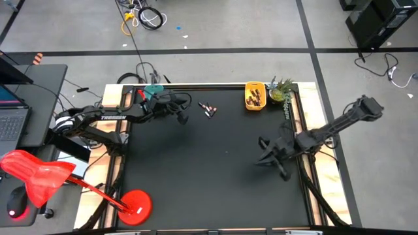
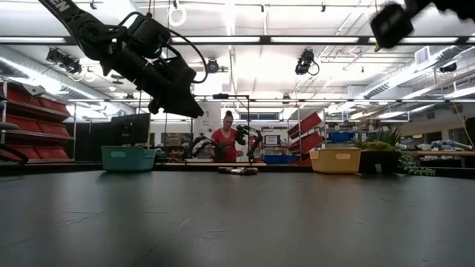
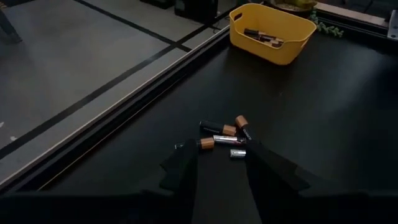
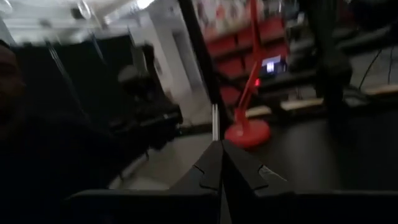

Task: Sort batteries
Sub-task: Put the black battery into the yellow bin

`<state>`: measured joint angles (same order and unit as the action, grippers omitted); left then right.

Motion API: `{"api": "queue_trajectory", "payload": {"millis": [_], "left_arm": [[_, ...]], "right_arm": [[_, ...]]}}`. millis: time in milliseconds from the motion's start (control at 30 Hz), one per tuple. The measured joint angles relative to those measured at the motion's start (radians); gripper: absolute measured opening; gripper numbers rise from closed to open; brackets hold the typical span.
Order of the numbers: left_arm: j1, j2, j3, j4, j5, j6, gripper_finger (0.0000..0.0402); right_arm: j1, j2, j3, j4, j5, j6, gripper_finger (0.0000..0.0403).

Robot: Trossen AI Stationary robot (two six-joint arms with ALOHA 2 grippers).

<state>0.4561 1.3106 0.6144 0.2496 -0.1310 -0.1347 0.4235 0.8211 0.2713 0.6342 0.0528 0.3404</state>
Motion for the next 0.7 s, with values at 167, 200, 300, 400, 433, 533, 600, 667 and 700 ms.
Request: {"api": "queue_trajectory", "payload": {"millis": [167,200,300,400,433,533,600,667,700], "left_arm": [[0.0,0.0,0.0,0.0,0.0,-0.007,0.014],[0.0,0.0,0.0,0.0,0.0,-0.007,0.014],[-0.001,0.0,0.0,0.001,0.0,-0.007,0.014],[-0.005,0.0,0.0,0.007,0.0,-0.004,0.014],[-0.007,0.0,0.0,0.014,0.0,-0.004,0.014],[-0.008,0.0,0.0,0.028,0.001,-0.004,0.014],[-0.008,0.0,0.0,0.028,0.002,-0.003,0.014],[-0.008,0.0,0.0,0.028,0.002,-0.004,0.014],[-0.008,0.0,0.0,0.027,0.002,-0.005,0.014]], "right_arm": [[0.017,0.192,0.319,-0.336,0.0,-0.048,0.0019],[0.016,0.232,0.381,-0.406,0.003,-0.064,0.0019],[0.004,0.339,0.551,-0.595,0.057,-0.144,0.0019],[-0.031,0.418,0.671,-0.725,0.162,-0.213,0.0019],[-0.05,0.438,0.694,-0.745,0.186,-0.233,0.002],[-0.122,0.495,0.723,-0.715,0.155,-0.269,0.0026],[-0.172,0.542,0.724,-0.657,0.034,-0.272,0.0032],[-0.206,0.595,0.724,-0.606,-0.078,-0.268,0.004],[-0.215,0.619,0.724,-0.582,-0.11,-0.265,0.0045]]}}
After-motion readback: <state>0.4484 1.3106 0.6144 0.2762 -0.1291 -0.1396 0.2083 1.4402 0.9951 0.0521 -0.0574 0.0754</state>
